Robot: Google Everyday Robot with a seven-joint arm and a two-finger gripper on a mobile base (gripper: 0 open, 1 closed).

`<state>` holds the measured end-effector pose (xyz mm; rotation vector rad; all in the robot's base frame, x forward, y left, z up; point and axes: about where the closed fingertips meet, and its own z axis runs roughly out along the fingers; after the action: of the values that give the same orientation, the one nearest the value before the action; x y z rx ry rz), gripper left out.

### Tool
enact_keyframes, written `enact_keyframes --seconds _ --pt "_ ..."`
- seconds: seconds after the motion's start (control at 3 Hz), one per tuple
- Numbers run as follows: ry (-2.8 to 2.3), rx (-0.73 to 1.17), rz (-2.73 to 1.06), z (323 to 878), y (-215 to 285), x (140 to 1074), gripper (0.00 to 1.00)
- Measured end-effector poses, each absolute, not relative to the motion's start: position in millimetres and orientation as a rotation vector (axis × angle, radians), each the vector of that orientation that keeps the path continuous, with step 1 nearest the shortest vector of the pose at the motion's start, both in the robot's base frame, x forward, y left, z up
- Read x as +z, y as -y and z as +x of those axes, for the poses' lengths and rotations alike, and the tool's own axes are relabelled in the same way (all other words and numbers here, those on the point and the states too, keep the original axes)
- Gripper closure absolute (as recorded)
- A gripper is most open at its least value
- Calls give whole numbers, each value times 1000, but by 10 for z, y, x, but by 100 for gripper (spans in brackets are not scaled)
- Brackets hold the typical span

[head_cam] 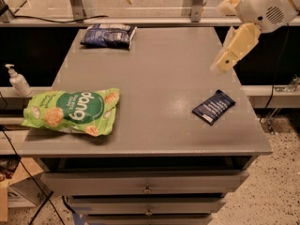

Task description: Move blue chip bag near green rice chip bag

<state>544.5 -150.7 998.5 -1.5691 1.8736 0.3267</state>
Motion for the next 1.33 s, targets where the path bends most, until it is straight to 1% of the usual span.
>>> enact_keyframes --seconds 0.67,1.0,1.33 --pt "-1896 433 -1445 5399 1474 9825 0" --pt "-1783 509 -1377 5837 968 9768 0" --pt "-1713 545 -1309 6263 553 9717 0"
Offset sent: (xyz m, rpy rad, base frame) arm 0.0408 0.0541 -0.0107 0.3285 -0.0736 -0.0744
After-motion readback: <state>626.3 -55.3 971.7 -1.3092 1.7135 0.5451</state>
